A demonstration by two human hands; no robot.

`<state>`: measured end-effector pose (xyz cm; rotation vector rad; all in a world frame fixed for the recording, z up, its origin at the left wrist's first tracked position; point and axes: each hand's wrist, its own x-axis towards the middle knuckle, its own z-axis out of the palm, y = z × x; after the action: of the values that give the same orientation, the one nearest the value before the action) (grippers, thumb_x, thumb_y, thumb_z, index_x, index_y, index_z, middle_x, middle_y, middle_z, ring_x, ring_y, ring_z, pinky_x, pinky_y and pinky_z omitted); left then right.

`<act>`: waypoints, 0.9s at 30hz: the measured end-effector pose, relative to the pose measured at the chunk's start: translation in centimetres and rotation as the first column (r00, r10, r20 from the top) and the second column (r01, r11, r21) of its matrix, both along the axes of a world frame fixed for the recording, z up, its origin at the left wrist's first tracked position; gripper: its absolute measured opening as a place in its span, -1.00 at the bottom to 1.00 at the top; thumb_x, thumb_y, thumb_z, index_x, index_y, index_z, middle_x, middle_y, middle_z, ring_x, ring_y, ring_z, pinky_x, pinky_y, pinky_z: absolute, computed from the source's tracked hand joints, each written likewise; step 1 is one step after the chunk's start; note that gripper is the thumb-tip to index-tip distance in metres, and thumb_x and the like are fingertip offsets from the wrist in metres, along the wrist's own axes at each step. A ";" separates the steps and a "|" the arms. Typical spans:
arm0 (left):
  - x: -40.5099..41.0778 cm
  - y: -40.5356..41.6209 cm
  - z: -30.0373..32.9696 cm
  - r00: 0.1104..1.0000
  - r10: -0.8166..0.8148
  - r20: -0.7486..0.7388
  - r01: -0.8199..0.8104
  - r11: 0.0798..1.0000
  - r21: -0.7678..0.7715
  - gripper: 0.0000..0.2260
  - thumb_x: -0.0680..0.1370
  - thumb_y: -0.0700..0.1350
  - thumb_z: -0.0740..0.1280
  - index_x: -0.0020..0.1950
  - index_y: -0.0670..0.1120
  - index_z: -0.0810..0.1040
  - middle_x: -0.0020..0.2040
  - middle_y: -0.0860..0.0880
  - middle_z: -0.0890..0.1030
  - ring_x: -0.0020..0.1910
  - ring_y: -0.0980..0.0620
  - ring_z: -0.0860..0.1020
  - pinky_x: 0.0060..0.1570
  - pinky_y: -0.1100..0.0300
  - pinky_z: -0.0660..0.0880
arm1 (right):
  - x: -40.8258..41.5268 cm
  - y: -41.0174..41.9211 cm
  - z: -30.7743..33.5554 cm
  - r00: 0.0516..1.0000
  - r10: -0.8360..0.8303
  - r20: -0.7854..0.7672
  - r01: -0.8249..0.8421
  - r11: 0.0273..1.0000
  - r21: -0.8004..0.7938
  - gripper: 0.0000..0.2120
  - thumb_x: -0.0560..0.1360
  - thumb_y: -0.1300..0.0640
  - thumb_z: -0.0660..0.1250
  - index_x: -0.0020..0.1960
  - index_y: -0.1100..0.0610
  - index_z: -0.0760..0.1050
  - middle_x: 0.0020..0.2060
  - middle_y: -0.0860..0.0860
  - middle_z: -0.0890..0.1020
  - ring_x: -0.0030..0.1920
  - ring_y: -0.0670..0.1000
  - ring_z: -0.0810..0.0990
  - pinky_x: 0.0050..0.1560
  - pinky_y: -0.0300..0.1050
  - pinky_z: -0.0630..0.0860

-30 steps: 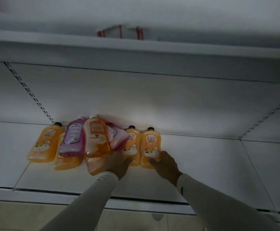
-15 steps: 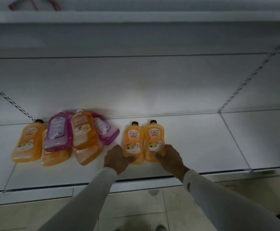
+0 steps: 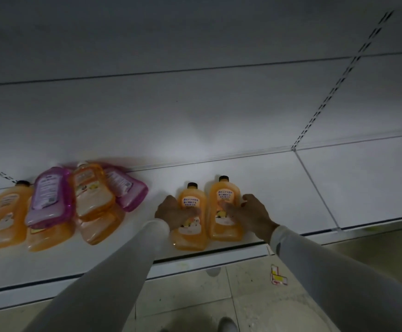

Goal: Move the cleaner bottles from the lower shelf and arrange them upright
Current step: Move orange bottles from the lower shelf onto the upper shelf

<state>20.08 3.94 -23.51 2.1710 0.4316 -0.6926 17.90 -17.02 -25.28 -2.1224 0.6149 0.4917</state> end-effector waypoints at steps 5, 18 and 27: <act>0.3 -0.5 -1.2 0.992 0.074 -0.098 -0.089 0.983 -0.159 -0.58 0.24 0.01 0.60 0.02 -0.09 0.61 -0.09 -0.08 0.70 -0.14 -0.05 0.67 -0.11 0.05 0.63 | 1.9 0.6 -1.0 0.999 0.008 -0.036 -0.004 0.993 0.121 -0.45 0.21 -0.28 0.51 0.05 0.04 0.57 -0.11 -0.01 0.69 -0.13 0.01 0.68 -0.05 -0.04 0.64; -6.2 2.0 5.3 0.968 -0.020 0.252 0.051 0.992 -0.118 -0.40 0.29 -0.04 0.59 0.17 -0.07 0.34 0.02 0.01 0.54 0.01 0.03 0.57 -0.05 0.15 0.58 | -2.1 0.7 4.3 0.944 0.299 0.140 -0.308 0.950 0.046 -0.31 0.22 -0.07 0.61 0.16 0.05 0.28 -0.08 -0.11 0.52 -0.04 -0.01 0.59 -0.19 -0.18 0.54; -13.3 6.4 21.4 0.861 -0.105 0.497 0.200 0.969 -0.142 -0.40 0.31 -0.11 0.59 0.20 0.05 0.32 0.03 0.07 0.56 0.00 0.12 0.59 -0.20 0.39 0.50 | -9.6 2.7 20.6 0.886 0.229 0.402 -0.269 0.962 0.043 -0.31 0.19 -0.03 0.64 0.16 -0.05 0.32 -0.01 -0.07 0.58 0.01 0.01 0.61 0.04 0.05 0.60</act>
<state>6.79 10.33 -2.13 2.1121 -0.0749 -0.2316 8.35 -14.35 -4.65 -2.1329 0.0846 0.2122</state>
